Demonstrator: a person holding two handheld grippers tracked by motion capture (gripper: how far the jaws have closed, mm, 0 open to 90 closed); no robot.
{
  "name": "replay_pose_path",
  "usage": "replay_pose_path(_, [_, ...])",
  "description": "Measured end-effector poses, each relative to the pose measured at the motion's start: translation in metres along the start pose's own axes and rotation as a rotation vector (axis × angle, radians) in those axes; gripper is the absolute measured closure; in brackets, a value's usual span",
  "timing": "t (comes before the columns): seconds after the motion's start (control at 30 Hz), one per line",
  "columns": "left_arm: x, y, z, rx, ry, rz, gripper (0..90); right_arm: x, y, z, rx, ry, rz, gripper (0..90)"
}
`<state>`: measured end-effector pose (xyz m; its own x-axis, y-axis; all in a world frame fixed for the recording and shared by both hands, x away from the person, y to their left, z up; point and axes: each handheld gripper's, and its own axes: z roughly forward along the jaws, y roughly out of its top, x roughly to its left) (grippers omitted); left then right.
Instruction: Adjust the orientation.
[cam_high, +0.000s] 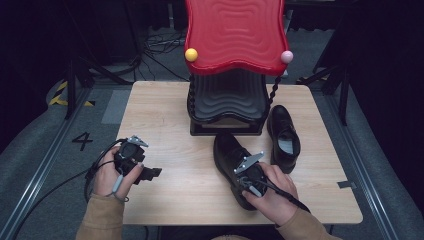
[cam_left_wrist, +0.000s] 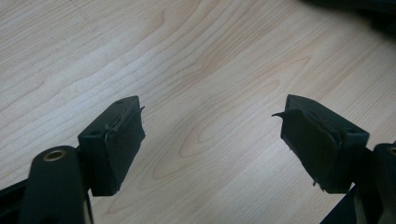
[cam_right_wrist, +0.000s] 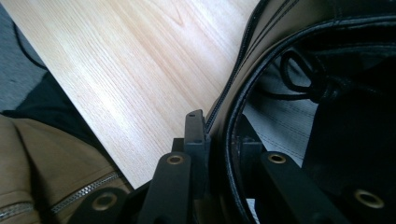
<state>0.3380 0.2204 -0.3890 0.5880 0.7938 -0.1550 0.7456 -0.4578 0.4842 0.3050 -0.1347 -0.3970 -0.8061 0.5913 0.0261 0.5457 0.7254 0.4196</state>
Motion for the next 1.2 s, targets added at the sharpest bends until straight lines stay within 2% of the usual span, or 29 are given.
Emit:
replay_pose_path(0.07, [0.001,0.0,-0.001,-0.003,-0.002,0.0,21.6,0.004,-0.001,0.004,0.022,-0.015,-0.033,80.9])
replay_pose_path(0.1, [0.001,0.0,-0.001,-0.003,-0.002,0.0,21.6,0.006,-0.002,0.006,0.049,-0.025,-0.071,81.2])
replay_pose_path(0.23, [0.001,-0.001,-0.001,-0.002,0.002,-0.001,21.5,0.006,-0.006,0.008,0.046,-0.017,-0.089,81.3])
replay_pose_path(0.53, [0.002,0.0,0.0,-0.002,0.003,0.004,21.5,0.011,-0.01,0.007,0.048,0.018,-0.064,80.2])
replay_pose_path(0.63, [0.001,0.002,0.002,0.0,-0.001,0.003,21.5,0.011,-0.01,0.01,0.036,0.105,-0.042,76.2])
replay_pose_path(0.7, [0.001,0.003,0.004,0.007,-0.001,0.009,21.4,0.008,-0.011,0.01,0.028,0.133,-0.025,75.4])
replay_pose_path(0.9, [0.0,0.003,0.004,0.008,-0.006,0.008,21.5,0.005,-0.011,0.007,0.018,0.158,-0.015,70.7])
replay_pose_path(1.2, [0.001,0.002,0.005,0.01,-0.006,0.007,21.5,-0.008,-0.013,-0.011,-0.051,0.203,0.011,66.5])
